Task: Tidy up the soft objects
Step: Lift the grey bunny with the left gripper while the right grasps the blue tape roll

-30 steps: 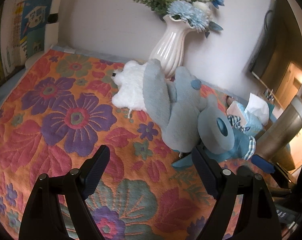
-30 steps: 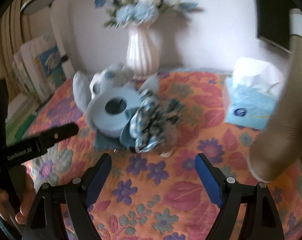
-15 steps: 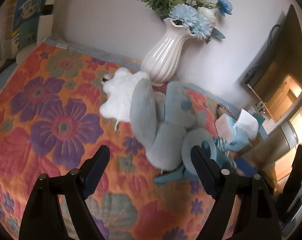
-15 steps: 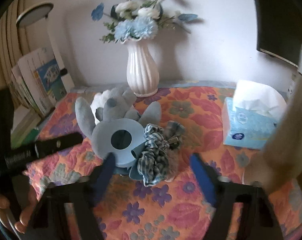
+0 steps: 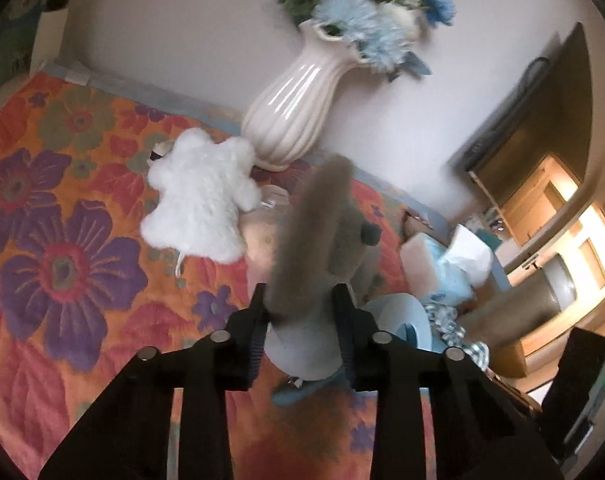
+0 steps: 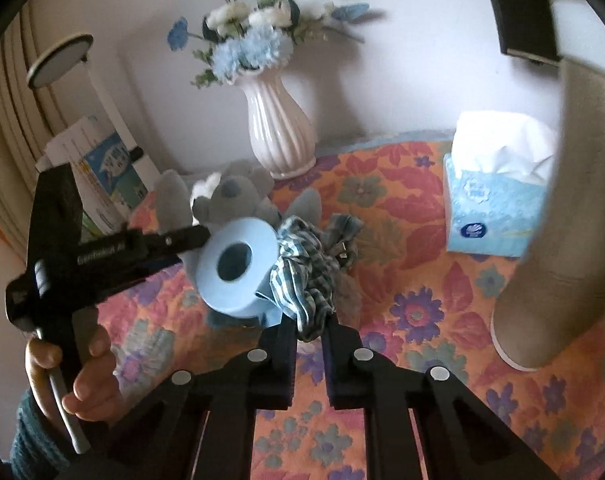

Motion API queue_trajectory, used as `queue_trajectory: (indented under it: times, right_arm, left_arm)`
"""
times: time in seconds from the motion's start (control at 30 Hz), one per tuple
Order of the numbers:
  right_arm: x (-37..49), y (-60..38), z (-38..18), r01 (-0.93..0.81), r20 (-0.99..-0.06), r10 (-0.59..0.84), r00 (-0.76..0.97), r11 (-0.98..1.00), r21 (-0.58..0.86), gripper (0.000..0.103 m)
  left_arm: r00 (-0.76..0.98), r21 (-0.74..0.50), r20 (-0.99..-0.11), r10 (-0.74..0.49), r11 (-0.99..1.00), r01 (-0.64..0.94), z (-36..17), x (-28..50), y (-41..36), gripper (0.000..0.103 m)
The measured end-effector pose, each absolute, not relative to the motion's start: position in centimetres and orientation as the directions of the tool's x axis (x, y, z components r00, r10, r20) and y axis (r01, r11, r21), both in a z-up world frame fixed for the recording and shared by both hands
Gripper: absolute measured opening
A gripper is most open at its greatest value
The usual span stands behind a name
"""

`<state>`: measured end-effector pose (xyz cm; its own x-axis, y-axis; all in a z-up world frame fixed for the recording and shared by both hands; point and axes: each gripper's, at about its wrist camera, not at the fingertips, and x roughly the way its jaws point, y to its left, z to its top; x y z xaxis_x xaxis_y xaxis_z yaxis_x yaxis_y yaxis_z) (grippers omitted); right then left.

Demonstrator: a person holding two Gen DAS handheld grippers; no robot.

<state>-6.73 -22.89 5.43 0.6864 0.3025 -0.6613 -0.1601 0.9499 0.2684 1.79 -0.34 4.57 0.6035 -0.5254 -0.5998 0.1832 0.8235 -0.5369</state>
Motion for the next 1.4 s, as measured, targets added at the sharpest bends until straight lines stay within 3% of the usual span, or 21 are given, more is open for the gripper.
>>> queue_trajectory:
  times: [0.13, 0.17, 0.4, 0.43, 0.5, 0.57, 0.6, 0.67, 0.8, 0.93, 1.03, 1.13, 1.2, 1.27, 1.3, 1.4]
  right_arm:
    - [-9.2, -23.3, 6.7, -0.169, -0.654, 0.296, 0.696, 0.953, 0.251, 0.01]
    - [-9.8, -23.6, 7.0, -0.172, -0.655, 0.297, 0.695, 0.953, 0.25, 0.01]
    - [-11.7, -25.2, 6.1, -0.096, -0.723, 0.217, 0.656, 0.974, 0.205, 0.011]
    - [-11.7, -25.4, 5.6, -0.081, -0.748, 0.2, 0.633, 0.978, 0.192, 0.014]
    - [-12.1, -26.0, 4.8, -0.059, -0.771, 0.195, 0.606, 0.978, 0.201, 0.023]
    - [-12.7, -26.8, 4.7, -0.016, -0.777, 0.164, 0.608, 0.981, 0.194, 0.055]
    - [-13.0, -27.1, 4.9, 0.007, -0.769, 0.137, 0.624, 0.984, 0.18, 0.057]
    - [-13.8, -27.3, 6.3, 0.02, -0.736, 0.104, 0.669, 0.987, 0.158, 0.057]
    - [-14.5, -24.5, 9.3, -0.119, -0.672, 0.202, 0.713, 0.979, 0.168, 0.058]
    - [-12.5, -19.6, 8.5, -0.298, -0.704, 0.342, 0.622, 0.935, 0.192, 0.058]
    - [-9.7, -17.9, 5.6, -0.296, -0.761, 0.293, 0.579, 0.945, 0.139, 0.058]
    - [-7.4, -18.3, 3.4, -0.204, -0.792, 0.123, 0.598, 0.979, -0.002, 0.058]
    - [-6.8, -19.1, 3.0, -0.192, -0.793, 0.12, 0.597, 0.981, 0.005, 0.06]
    - [-6.4, -19.7, 2.8, -0.19, -0.794, 0.138, 0.592, 0.981, 0.029, 0.077]
    - [-6.1, -19.9, 2.7, -0.182, -0.796, 0.136, 0.59, 0.983, 0.034, 0.081]
    - [-5.0, -19.7, 2.3, -0.159, -0.794, 0.114, 0.598, 0.987, 0.023, 0.083]
  left_arm:
    - [0.617, -0.512, -0.611, -0.496, 0.842, 0.17, 5.8, -1.4, 1.4, 0.021]
    - [0.619, -0.513, -0.61, -0.495, 0.842, 0.168, 5.9, -2.1, 1.9, 0.012]
    - [0.613, -0.43, -0.698, -0.371, 0.901, 0.057, 4.7, -3.6, 5.9, 0.013]
    - [0.606, -0.436, -0.699, -0.381, 0.898, 0.062, 4.4, -3.7, 6.3, 0.017]
    - [0.575, -0.436, -0.718, -0.393, 0.897, 0.068, 3.9, -3.7, 6.4, 0.057]
    - [0.572, -0.43, -0.726, -0.381, 0.901, 0.054, 3.6, -3.9, 6.2, 0.088]
    - [0.584, -0.438, -0.713, -0.389, 0.897, 0.063, 3.7, -4.2, 6.0, 0.09]
    - [0.57, -0.442, -0.709, -0.416, 0.891, 0.101, 3.6, -4.2, 4.9, 0.09]
    - [0.564, -0.358, -0.74, -0.367, 0.924, 0.131, 3.5, -3.4, 2.1, 0.09]
    - [0.582, -0.278, -0.75, -0.315, 0.948, 0.156, 2.9, -2.2, -0.1, 0.089]
    - [0.581, -0.196, -0.773, -0.254, 0.967, 0.162, 1.9, -1.4, -1.1, 0.088]
    - [0.584, -0.214, -0.765, -0.273, 0.962, 0.169, 1.0, -1.2, -0.8, 0.088]
    - [0.585, -0.241, -0.756, -0.292, 0.956, 0.166, 0.8, -1.1, -0.4, 0.088]
    - [0.596, -0.255, -0.745, -0.301, 0.953, 0.162, 0.9, -1.1, -0.2, 0.088]
    - [0.592, -0.261, -0.746, -0.305, 0.952, 0.162, 0.8, -1.1, -0.1, 0.088]
    - [0.603, -0.256, -0.738, -0.304, 0.952, 0.167, 1.0, -1.3, -0.2, 0.084]
